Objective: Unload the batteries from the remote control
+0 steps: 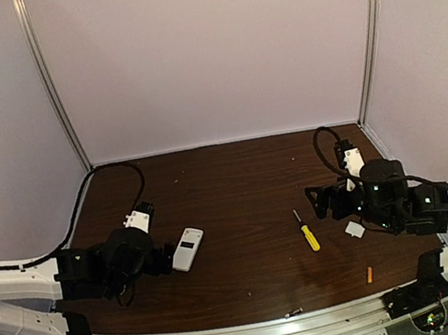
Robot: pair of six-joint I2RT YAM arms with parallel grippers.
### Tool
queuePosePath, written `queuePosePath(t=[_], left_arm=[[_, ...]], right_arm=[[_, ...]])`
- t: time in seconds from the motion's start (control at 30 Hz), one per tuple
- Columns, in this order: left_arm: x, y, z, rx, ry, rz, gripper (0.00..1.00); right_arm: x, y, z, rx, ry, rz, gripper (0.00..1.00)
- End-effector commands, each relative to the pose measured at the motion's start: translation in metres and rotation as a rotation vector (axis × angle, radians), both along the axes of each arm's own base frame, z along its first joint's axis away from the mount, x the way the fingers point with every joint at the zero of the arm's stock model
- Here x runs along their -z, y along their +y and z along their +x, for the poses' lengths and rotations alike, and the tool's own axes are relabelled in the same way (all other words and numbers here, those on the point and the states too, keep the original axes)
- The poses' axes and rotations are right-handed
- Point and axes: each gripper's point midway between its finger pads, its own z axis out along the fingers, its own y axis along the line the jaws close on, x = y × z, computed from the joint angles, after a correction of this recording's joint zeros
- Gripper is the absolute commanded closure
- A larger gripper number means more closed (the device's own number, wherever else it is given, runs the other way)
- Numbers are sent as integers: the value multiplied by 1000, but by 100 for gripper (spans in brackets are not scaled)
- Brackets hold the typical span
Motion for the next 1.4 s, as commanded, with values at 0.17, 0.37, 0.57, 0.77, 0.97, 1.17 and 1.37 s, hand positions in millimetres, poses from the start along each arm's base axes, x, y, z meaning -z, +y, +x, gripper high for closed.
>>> queuePosePath(t=[0.17, 0.37, 0.57, 0.77, 0.97, 1.17, 1.37], left_arm=[[-51, 4, 4, 7, -73, 23, 3], [-102, 4, 25, -14, -102, -64, 3], [-151, 11, 59, -6, -127, -102, 3], [-170, 24, 100, -46, -136, -25, 2], [-171, 38, 124, -89, -121, 0, 3], [-176, 49, 129, -87, -119, -2, 3], [-185, 45, 130, -54, -144, 9, 3]], right_arm=[[-26, -10, -12, -36, 9, -37, 0], [-65, -18, -5, 23, -16, -52, 0], [-117, -37, 2, 116, -88, -43, 0], [-145, -51, 24, 193, -107, -66, 0], [-131, -37, 53, 142, 9, -62, 0], [-109, -30, 69, 82, 102, 17, 0], [-104, -33, 79, 97, 96, -1, 0]])
